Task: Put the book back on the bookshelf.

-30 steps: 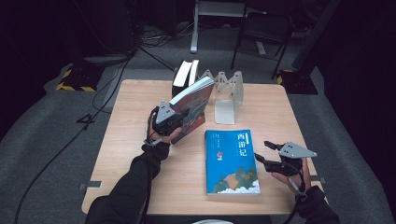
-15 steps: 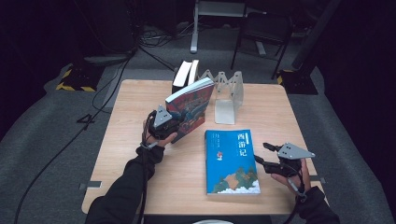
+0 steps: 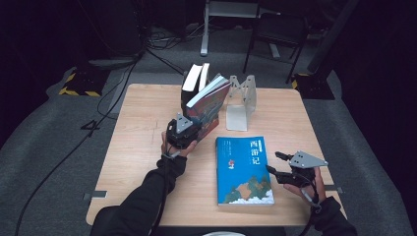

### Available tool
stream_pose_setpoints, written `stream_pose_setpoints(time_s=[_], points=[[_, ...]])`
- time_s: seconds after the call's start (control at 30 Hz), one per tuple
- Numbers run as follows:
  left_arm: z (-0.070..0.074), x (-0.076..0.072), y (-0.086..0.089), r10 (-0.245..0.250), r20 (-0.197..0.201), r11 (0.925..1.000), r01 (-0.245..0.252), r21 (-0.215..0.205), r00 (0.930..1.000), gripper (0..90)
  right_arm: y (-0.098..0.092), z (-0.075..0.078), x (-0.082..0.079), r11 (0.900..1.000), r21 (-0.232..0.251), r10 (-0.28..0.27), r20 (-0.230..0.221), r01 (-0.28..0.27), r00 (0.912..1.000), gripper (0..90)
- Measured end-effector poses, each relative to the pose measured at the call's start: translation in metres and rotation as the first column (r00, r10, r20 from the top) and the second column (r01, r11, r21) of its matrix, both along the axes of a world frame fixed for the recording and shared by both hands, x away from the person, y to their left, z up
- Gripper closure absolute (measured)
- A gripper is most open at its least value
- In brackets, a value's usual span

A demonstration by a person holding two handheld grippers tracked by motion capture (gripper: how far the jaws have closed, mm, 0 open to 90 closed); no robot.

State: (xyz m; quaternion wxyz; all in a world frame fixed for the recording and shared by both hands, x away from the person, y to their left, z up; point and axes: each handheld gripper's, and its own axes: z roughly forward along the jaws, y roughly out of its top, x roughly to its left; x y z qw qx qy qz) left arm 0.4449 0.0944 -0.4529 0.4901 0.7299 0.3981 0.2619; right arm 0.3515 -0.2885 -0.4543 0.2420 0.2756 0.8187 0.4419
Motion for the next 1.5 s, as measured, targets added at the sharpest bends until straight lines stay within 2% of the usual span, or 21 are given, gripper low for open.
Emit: stream_pose_setpoints(time_s=[0.07, 0.13, 0.23, 0.27, 0.4, 0.57, 0.73, 0.9, 1.07, 1.23, 1.27, 1.3, 1.33, 1.4, 1.43, 1.5], points=[[-0.001, 0.001, -0.007, 0.020, 0.001, 0.9997, -0.020, -0.012, 0.9998, 74.0, -0.001, 0.000, 0.000, 1.000, 0.002, -0.004, -0.001, 0.004, 1.0000, 37.4], [0.001, 0.004, -0.013, 0.033, -0.004, 0.9995, -0.033, 0.003, 0.9995, 74.0, -0.002, 0.000, 0.000, 1.000, 0.005, -0.005, -0.002, 0.005, 1.0000, 37.5], [0.001, 0.009, -0.023, 0.061, -0.007, 0.9981, -0.061, -0.005, 0.9981, 74.0, -0.002, -0.001, 0.001, 1.000, 0.006, -0.010, -0.006, 0.010, 0.9999, 37.5], [0.001, 0.013, -0.032, 0.086, -0.013, 0.9962, -0.086, -0.011, 0.9962, 74.0, -0.002, -0.001, 0.001, 1.000, 0.003, -0.009, -0.006, 0.009, 0.9999, 37.5], [0.002, 0.017, -0.039, 0.103, -0.019, 0.9946, -0.103, -0.011, 0.9945, 74.0, -0.001, -0.001, 0.001, 1.000, 0.003, -0.004, -0.003, 0.004, 1.0000, 37.4], [0.002, 0.027, -0.055, 0.158, -0.036, 0.9865, -0.159, -0.037, 0.9868, 73.9, -0.002, 0.000, 0.001, 1.000, 0.007, -0.006, -0.003, 0.006, 1.0000, 37.4], [0.002, 0.034, -0.064, 0.170, -0.033, 0.9848, -0.171, -0.032, 0.9850, 73.6, -0.003, 0.000, 0.001, 1.000, 0.007, -0.007, 0.000, 0.007, 1.0000, 37.5], [0.001, 0.040, -0.064, 0.161, -0.023, 0.9862, -0.162, -0.036, 0.9867, 72.9, -0.002, -0.001, 0.002, 1.000, 0.006, -0.006, -0.007, 0.006, 1.0000, 37.5], [-0.001, 0.040, -0.060, 0.144, -0.027, 0.9887, -0.145, -0.039, 0.9893, 70.8, -0.002, -0.001, 0.001, 1.000, 0.002, -0.003, -0.008, 0.003, 1.0000, 37.4], [-0.008, 0.033, -0.057, 0.101, -0.016, 0.9948, -0.101, 0.008, 0.9947, 64.6, -0.003, -0.001, 0.001, 1.000, 0.004, -0.006, -0.003, 0.006, 1.0000, 37.3], [-0.009, 0.032, -0.056, 0.092, -0.020, 0.9957, -0.092, 0.011, 0.9956, 63.9, -0.004, 0.000, 0.001, 1.000, 0.005, -0.007, -0.004, 0.007, 1.0000, 37.3], [-0.012, 0.029, -0.054, 0.070, -0.027, 0.9971, -0.069, 0.031, 0.9972, 62.1, -0.004, -0.001, 0.001, 1.000, 0.006, -0.008, -0.005, 0.008, 1.0000, 37.2], [-0.012, 0.029, -0.054, 0.070, -0.027, 0.9971, -0.069, 0.031, 0.9972, 58.2, -0.004, -0.001, 0.001, 1.000, 0.006, -0.008, -0.005, 0.008, 1.0000, 37.2], [-0.014, 0.023, -0.052, 0.058, -0.010, 0.9958, -0.057, 0.072, 0.9983, 57.1, -0.003, -0.001, 0.001, 1.000, 0.003, -0.003, -0.006, 0.003, 1.0000, 37.1], [-0.014, 0.021, -0.051, 0.051, -0.009, 0.9956, -0.050, 0.080, 0.9987, 56.0, -0.003, -0.001, 0.001, 1.000, 0.001, -0.004, -0.007, 0.004, 1.0000, 37.1], [-0.015, 0.017, -0.046, 0.037, -0.008, 0.9955, -0.036, 0.087, 0.9993, 58.7, -0.003, -0.001, 0.001, 1.000, 0.001, -0.004, -0.007, 0.004, 1.0000, 37.1]])
